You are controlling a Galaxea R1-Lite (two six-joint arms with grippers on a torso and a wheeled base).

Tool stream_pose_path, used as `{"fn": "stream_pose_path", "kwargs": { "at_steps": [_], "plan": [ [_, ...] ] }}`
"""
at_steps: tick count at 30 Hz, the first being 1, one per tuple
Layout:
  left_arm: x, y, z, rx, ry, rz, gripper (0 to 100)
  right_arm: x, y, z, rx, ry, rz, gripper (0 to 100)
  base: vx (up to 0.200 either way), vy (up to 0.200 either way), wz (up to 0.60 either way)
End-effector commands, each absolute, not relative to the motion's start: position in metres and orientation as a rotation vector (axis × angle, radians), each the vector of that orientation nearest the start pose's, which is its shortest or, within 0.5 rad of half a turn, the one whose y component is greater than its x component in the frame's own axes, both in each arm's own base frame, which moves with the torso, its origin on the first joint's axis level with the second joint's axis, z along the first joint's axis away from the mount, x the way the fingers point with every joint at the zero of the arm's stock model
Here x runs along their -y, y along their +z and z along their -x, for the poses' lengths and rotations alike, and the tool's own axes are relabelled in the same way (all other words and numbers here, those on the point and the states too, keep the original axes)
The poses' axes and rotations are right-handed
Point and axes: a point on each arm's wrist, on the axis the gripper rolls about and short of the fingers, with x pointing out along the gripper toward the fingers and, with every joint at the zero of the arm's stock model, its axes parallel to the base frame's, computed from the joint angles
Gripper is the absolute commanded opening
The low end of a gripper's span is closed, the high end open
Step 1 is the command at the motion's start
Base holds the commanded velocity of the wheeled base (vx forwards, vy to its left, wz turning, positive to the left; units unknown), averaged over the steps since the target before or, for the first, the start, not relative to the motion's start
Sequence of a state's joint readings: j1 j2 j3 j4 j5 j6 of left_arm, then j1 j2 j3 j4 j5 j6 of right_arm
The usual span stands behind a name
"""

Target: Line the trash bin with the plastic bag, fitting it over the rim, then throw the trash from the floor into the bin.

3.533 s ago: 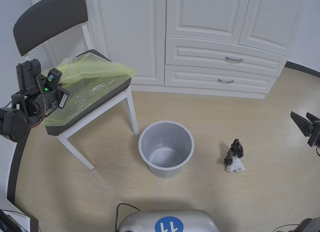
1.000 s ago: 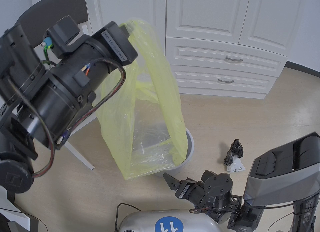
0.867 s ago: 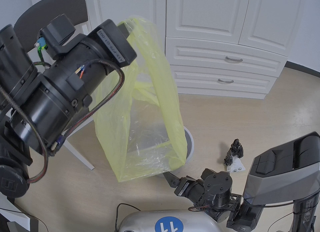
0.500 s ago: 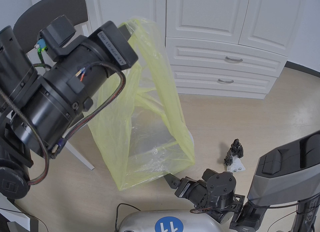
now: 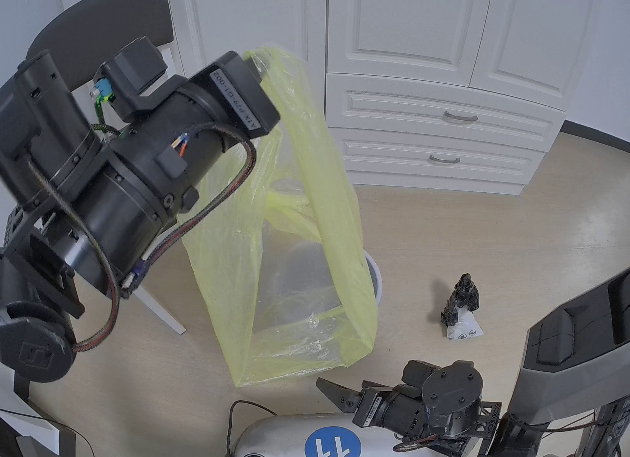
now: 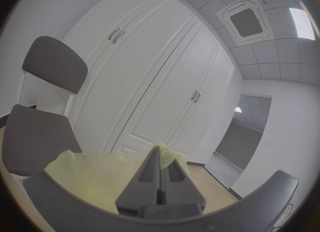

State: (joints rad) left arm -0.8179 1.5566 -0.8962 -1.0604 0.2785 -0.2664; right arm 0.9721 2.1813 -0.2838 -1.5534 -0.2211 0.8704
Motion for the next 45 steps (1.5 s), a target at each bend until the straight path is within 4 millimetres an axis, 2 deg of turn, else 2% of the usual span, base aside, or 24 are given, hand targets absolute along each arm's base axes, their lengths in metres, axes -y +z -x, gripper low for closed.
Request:
{"fn": "stream_pose_path", "kwargs": {
  "at_steps": [1, 11, 15, 18, 24, 30, 33, 36, 40, 42, 45],
  "plan": [
    [0.199, 0.289, -0.195, 0.265, -0.573, 0.464, 0, -0.233, 0.031, -0.164, -0.551, 0.577, -0.659, 100, 0.000, 0.000, 0.00],
    [0.200, 0.288, -0.194, 0.262, -0.580, 0.463, 0, -0.234, 0.039, -0.165, -0.533, 0.578, -0.705, 100, 0.000, 0.000, 0.00],
    [0.201, 0.290, -0.188, 0.266, -0.592, 0.469, 0, -0.227, 0.042, -0.187, -0.475, 0.511, -0.739, 100, 0.000, 0.000, 0.00],
    [0.200, 0.294, -0.180, 0.274, -0.611, 0.478, 0, -0.212, 0.044, -0.210, -0.427, 0.445, -0.762, 100, 0.000, 0.000, 0.00],
    [0.199, 0.294, -0.178, 0.271, -0.614, 0.479, 0, -0.188, 0.050, -0.241, -0.363, 0.374, -0.798, 100, 0.000, 0.000, 0.00],
    [0.200, 0.293, -0.178, 0.268, -0.615, 0.477, 0, -0.162, 0.065, -0.272, -0.253, 0.312, -0.839, 100, 0.000, 0.000, 0.00],
    [0.203, 0.291, -0.176, 0.260, -0.628, 0.475, 0, -0.147, 0.082, -0.285, -0.166, 0.291, -0.866, 100, 0.000, 0.000, 0.00],
    [0.206, 0.288, -0.177, 0.250, -0.629, 0.470, 0, -0.141, 0.099, -0.281, -0.132, 0.332, -0.884, 100, 0.000, 0.000, 0.00],
    [0.208, 0.288, -0.179, 0.247, -0.629, 0.470, 0, -0.150, 0.095, -0.269, -0.179, 0.366, -0.876, 100, 0.000, 0.000, 0.00],
    [0.207, 0.289, -0.180, 0.255, -0.623, 0.474, 0, -0.176, 0.083, -0.246, -0.272, 0.438, -0.850, 100, 0.000, 0.000, 0.00],
    [0.205, 0.292, -0.180, 0.265, -0.621, 0.479, 0, -0.189, 0.071, -0.231, -0.340, 0.467, -0.822, 100, 0.000, 0.000, 0.00]
  ]
}}
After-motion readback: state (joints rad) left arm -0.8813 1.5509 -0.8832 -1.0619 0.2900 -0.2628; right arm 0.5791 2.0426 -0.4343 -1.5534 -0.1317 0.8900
